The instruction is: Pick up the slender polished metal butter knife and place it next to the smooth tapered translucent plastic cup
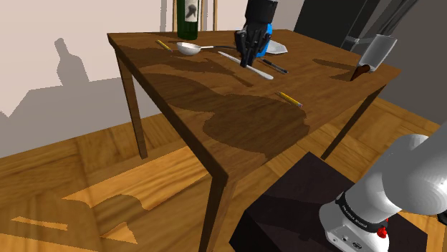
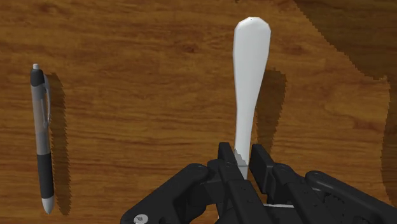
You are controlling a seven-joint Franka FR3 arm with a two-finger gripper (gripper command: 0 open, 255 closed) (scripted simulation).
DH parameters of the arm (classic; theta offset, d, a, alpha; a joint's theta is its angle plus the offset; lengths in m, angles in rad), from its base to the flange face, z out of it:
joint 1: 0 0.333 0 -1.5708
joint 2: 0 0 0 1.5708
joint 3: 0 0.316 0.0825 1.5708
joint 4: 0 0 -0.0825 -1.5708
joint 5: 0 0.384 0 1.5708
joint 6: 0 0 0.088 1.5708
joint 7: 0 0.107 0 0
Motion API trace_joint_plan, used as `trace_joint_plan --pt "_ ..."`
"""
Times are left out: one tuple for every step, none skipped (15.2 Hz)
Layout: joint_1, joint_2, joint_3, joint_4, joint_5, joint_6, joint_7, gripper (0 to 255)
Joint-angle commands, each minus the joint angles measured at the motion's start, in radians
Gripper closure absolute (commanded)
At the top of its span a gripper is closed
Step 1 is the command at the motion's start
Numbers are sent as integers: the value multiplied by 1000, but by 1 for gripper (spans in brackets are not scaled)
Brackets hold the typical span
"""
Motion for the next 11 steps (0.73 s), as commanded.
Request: trace_joint_plan --pt "0 4 -1 31 -1 -28 1 255" --pt "-1 6 -1 47 -1 -41 2 255" --pt "-1 9 -1 63 -2 -55 3 255" --pt "-1 12 -1 80 -2 -69 4 255" --pt "-1 15 -1 97 -2 -83 5 255" --pt "-1 18 -1 114 -3 -97 6 255" --pt "-1 21 -1 132 -3 -111 7 255" --pt "-1 25 -1 150 -4 -125 8 255" --pt "-1 29 -1 168 -4 -139 9 255" --pt "-1 34 -1 186 -5 -153 10 255" --pt "-1 38 -1 205 -6 -168 11 255"
